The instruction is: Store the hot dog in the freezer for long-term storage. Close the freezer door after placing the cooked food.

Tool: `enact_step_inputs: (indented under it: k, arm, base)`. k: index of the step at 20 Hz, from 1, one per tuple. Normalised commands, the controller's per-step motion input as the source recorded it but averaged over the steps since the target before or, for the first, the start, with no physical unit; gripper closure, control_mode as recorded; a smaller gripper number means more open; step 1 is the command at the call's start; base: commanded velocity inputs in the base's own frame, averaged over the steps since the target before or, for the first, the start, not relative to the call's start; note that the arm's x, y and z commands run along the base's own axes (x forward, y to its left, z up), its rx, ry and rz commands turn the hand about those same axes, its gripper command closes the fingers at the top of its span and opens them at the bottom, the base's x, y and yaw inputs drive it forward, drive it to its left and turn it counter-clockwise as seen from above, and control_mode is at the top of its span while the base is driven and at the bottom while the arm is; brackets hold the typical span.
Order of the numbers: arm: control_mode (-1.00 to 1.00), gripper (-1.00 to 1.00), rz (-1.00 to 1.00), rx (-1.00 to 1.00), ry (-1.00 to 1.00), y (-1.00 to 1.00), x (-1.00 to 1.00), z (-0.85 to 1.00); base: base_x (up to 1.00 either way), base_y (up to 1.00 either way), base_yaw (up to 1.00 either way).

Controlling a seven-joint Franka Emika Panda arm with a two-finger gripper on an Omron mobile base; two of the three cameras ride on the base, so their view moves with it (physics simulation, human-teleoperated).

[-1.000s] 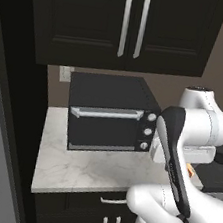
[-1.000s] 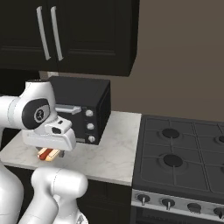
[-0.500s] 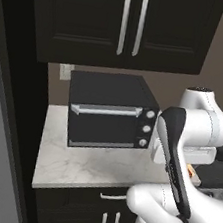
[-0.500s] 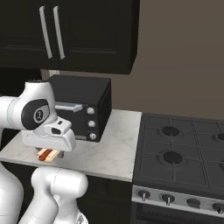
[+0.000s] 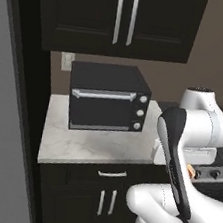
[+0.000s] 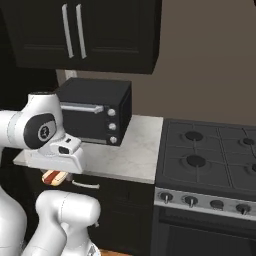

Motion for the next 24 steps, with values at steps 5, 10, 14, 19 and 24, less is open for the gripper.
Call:
enact_step_inputs:
  k: [5, 10, 14, 19, 24]
  arm:
    - [1.0, 1.0, 0.0, 0.0, 0.0, 0.0, 0.0, 0.0]
    - [1.0, 1.0, 0.0, 0.0, 0.0, 0.0, 0.0, 0.0]
    - [1.0, 1.0, 0.0, 0.0, 0.0, 0.0, 0.0, 0.0]
    - [1.0, 1.0, 0.0, 0.0, 0.0, 0.0, 0.0, 0.0]
    - [1.0, 1.0, 0.0, 0.0, 0.0, 0.0, 0.0, 0.0]
  base:
    - [-0.61, 0.16, 0.0]
    - [-0.61, 0.21, 0.0]
    - [-0.57, 0.37, 0.05]
    - [-0.27, 0.73, 0.22]
    - [-0.03, 0.82, 0.33]
